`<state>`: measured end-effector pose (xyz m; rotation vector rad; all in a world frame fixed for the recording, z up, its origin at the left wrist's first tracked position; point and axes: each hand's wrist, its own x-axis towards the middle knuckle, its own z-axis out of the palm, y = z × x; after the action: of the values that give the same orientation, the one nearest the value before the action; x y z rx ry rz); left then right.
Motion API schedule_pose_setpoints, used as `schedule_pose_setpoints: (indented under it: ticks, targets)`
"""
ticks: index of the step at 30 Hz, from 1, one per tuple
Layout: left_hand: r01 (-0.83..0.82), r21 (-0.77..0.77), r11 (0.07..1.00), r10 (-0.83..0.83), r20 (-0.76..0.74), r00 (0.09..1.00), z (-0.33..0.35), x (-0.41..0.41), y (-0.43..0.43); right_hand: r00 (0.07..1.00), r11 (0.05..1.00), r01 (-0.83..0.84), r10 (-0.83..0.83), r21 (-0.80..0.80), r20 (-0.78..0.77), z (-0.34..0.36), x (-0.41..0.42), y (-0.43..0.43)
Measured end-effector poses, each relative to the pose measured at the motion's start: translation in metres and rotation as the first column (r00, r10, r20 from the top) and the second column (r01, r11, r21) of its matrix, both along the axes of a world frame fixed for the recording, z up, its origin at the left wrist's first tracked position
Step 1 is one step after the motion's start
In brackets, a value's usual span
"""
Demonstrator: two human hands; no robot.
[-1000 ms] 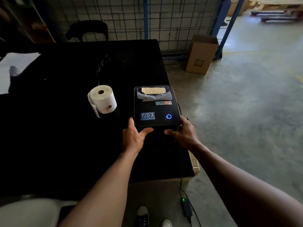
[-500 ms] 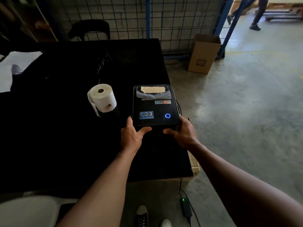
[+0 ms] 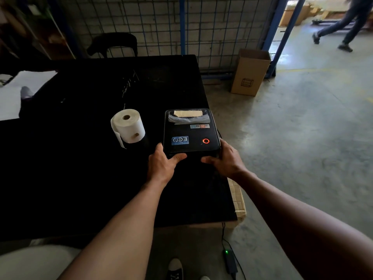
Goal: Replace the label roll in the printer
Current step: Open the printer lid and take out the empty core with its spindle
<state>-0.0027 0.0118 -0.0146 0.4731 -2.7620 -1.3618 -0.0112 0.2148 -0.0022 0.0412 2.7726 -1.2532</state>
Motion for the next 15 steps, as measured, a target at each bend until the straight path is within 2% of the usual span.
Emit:
schedule_pose_setpoints:
  ticks: [3,6,11,15]
  targets:
    - [-0.010,0.003,1.000,0.010,-0.058,0.998,0.024,-0.010,-0.001,1.000,1.000,-0.020,0.020,0.012,0.000,0.024,-0.010,0.003]
    - [-0.062,0.087,0.994,0.071,-0.110,0.991,0.046,-0.025,0.001,1.000,1.000,-0.024,0.024,0.000,0.002,0.047,-0.026,0.003]
    - [-0.117,0.269,0.956,0.156,-0.131,0.979,0.076,-0.057,0.007,0.996,0.993,0.083,-0.080,-0.089,0.028,0.078,-0.067,-0.002]
    - [-0.096,0.276,0.956,0.139,-0.142,0.980,0.089,-0.089,0.004,0.977,0.966,0.198,-0.180,-0.167,0.117,0.094,-0.105,-0.008]
